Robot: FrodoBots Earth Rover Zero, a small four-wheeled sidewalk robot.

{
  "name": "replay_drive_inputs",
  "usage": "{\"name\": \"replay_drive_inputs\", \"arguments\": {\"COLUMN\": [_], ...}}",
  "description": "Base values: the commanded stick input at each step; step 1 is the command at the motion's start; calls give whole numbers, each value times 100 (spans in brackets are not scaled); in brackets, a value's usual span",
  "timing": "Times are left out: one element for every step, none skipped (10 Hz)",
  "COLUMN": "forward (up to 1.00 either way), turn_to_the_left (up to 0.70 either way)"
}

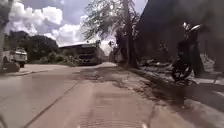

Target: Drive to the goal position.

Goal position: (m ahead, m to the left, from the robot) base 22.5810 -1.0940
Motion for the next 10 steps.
{"name": "replay_drive_inputs", "arguments": {"forward": [70, 70, 70, 70, 70, 70, 70, 70, 70, 70], "turn_to_the_left": [0, 0, 0, 0, 0, 0, 0, 0, 0, 0]}}
